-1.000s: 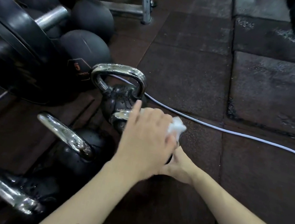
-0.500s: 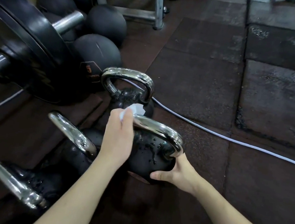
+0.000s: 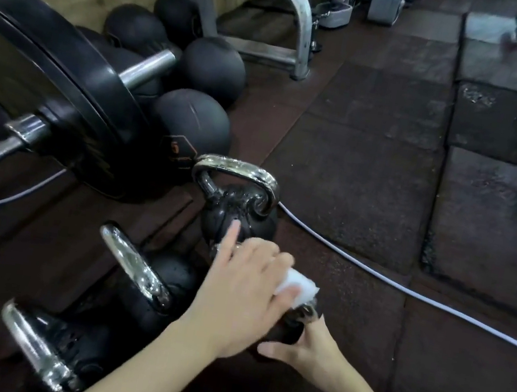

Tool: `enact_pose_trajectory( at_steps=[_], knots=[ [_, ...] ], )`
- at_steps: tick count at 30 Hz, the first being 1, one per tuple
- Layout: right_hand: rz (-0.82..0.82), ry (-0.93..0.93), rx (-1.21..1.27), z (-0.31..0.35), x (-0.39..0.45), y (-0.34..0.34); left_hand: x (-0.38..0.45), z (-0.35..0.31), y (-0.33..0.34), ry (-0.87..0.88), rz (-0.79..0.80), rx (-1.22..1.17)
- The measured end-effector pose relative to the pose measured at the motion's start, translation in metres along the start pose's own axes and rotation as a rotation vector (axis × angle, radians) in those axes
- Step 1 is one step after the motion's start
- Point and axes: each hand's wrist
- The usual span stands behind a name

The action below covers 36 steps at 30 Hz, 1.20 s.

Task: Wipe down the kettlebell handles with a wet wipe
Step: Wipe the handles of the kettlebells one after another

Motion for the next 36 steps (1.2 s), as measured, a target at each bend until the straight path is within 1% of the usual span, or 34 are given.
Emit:
enact_pose_trajectory(
  at_steps=[2, 4, 5, 6, 7, 8, 9, 11, 13, 14, 15, 16, 17, 19, 20, 22, 24, 25, 26, 27, 28, 30, 32, 33, 34, 36],
  knots=[
    [0.0, -0.027, -0.035, -0.007, 0.002, 0.004, -0.002, 0.018, 0.002, -0.25, -0.075, -0.17],
    [-0.006, -0.04, -0.018, -0.015, 0.005, 0.009, -0.006, 0.029, 0.008, -0.493, -0.171, -0.451],
    [0.009, -0.038, -0.005, -0.018, 0.007, 0.009, -0.005, 0.03, 0.009, -0.578, -0.229, -0.565],
    [0.026, -0.06, -0.013, -0.019, 0.009, 0.009, -0.002, 0.027, 0.008, -0.621, -0.264, -0.607],
    [0.03, -0.062, -0.023, -0.023, 0.01, 0.008, 0.0, 0.02, 0.006, -0.604, -0.257, -0.551],
    [0.03, -0.054, -0.043, -0.024, 0.01, 0.009, 0.002, 0.011, 0.003, -0.535, -0.234, -0.427],
    [0.02, -0.033, -0.038, -0.024, 0.01, 0.01, 0.005, 0.0, 0.002, -0.425, -0.207, -0.298],
    [-0.007, -0.001, -0.061, -0.021, 0.007, 0.007, 0.007, -0.023, 0.008, -0.147, -0.148, -0.123],
    [0.024, 0.037, -0.002, -0.019, 0.003, 0.004, 0.003, -0.04, 0.023, 0.098, -0.066, 0.036],
    [0.052, 0.042, -0.012, -0.013, 0.0, 0.001, 0.001, -0.043, 0.03, 0.186, -0.025, 0.102],
    [0.098, 0.076, -0.048, -0.004, -0.006, -0.002, -0.002, -0.042, 0.035, 0.245, -0.022, 0.144],
    [0.129, 0.081, -0.111, 0.011, -0.007, -0.002, -0.003, -0.036, 0.036, 0.269, -0.036, 0.142],
    [0.145, 0.08, -0.11, 0.02, -0.006, 0.0, -0.004, -0.029, 0.033, 0.246, -0.039, 0.097],
    [0.074, 0.024, -0.015, 0.019, -0.002, 0.003, -0.003, -0.011, 0.023, 0.11, -0.097, -0.032],
    [0.057, 0.0, -0.004, 0.008, 0.0, 0.005, -0.003, -0.001, 0.017, 0.004, -0.126, -0.099],
    [0.037, -0.038, -0.06, -0.007, 0.0, 0.005, -0.005, 0.02, 0.012, -0.258, -0.179, -0.266],
    [0.043, -0.046, -0.053, -0.009, 0.002, 0.005, -0.008, 0.036, 0.015, -0.514, -0.234, -0.604],
    [0.043, -0.024, -0.05, -0.006, 0.003, 0.005, -0.01, 0.039, 0.021, -0.599, -0.296, -0.774],
    [0.037, -0.014, -0.046, -0.004, 0.004, 0.005, -0.01, 0.039, 0.025, -0.63, -0.349, -0.849],
    [0.035, -0.016, -0.039, -0.004, 0.005, 0.005, -0.012, 0.035, 0.026, -0.592, -0.386, -0.839],
    [0.026, -0.036, -0.038, -0.005, 0.006, 0.004, -0.014, 0.031, 0.025, -0.519, -0.414, -0.774],
    [-0.002, -0.05, -0.112, -0.011, 0.005, 0.003, -0.015, 0.019, 0.026, -0.288, -0.427, -0.565],
    [-0.03, -0.036, -0.174, -0.011, 0.003, 0.003, -0.012, 0.005, 0.03, -0.033, -0.355, -0.266],
    [-0.026, -0.035, -0.16, -0.005, 0.003, 0.003, -0.009, -0.003, 0.033, 0.072, -0.297, -0.142],
    [-0.007, -0.032, -0.133, 0.002, 0.001, 0.003, -0.007, -0.009, 0.035, 0.167, -0.24, -0.054],
    [0.07, -0.025, -0.117, 0.011, 0.002, 0.004, -0.001, -0.012, 0.036, 0.324, -0.189, 0.044]
  ],
)
Point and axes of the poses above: each hand's wrist, its own x-axis towards the middle knuckle, its own y-axis out of the palm, z = x × y, and after that the axes turned 6 degrees about -x, right-handed
